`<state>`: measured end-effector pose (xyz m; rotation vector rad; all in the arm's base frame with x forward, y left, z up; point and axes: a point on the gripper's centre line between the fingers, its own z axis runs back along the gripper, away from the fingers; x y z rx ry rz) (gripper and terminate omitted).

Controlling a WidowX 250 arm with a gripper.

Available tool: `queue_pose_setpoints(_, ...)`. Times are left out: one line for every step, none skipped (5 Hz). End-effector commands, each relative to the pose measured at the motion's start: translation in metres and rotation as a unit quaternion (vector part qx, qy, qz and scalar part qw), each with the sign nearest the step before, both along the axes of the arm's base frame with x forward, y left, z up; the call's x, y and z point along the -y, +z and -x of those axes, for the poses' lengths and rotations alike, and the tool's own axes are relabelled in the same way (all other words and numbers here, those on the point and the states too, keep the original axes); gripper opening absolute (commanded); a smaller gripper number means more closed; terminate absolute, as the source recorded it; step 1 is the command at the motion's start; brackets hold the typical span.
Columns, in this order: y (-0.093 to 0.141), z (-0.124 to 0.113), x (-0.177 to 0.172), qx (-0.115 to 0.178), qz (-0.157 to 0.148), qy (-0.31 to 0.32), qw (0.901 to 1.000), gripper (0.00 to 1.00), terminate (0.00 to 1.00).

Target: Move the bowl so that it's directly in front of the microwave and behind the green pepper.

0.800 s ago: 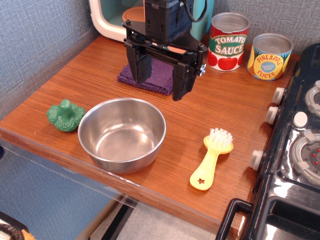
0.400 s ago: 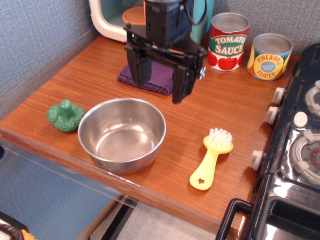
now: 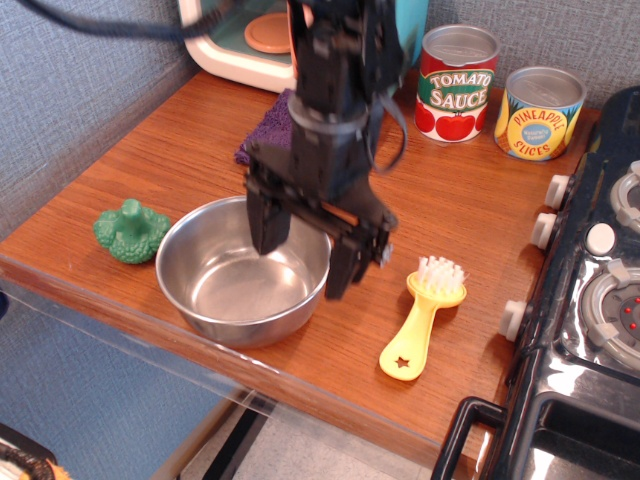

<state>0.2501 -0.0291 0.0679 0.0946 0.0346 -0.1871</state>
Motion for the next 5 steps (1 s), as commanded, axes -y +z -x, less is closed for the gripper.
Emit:
queue_pose_setpoints(-0.032, -0.003, 0.010, 0.045, -0.039, 0.032, 0.9977, 1.00, 0.00)
queue_pose_setpoints(-0.049, -0.003, 0.010, 0.032, -0.018, 0.030, 0.9989, 1.00, 0.00)
queue_pose_setpoints(-0.048, -0.007, 0.010, 0.030, -0.009, 0.025, 0.9992, 0.00, 0.00)
queue_pose_setpoints(-0.040, -0.008, 0.008, 0.039, 0.002, 0.022, 0.9990, 0.00, 0.00)
queue_pose_setpoints(-0.025, -0.007, 0.006, 0.058, 0.013, 0.013, 0.9982, 0.00, 0.00)
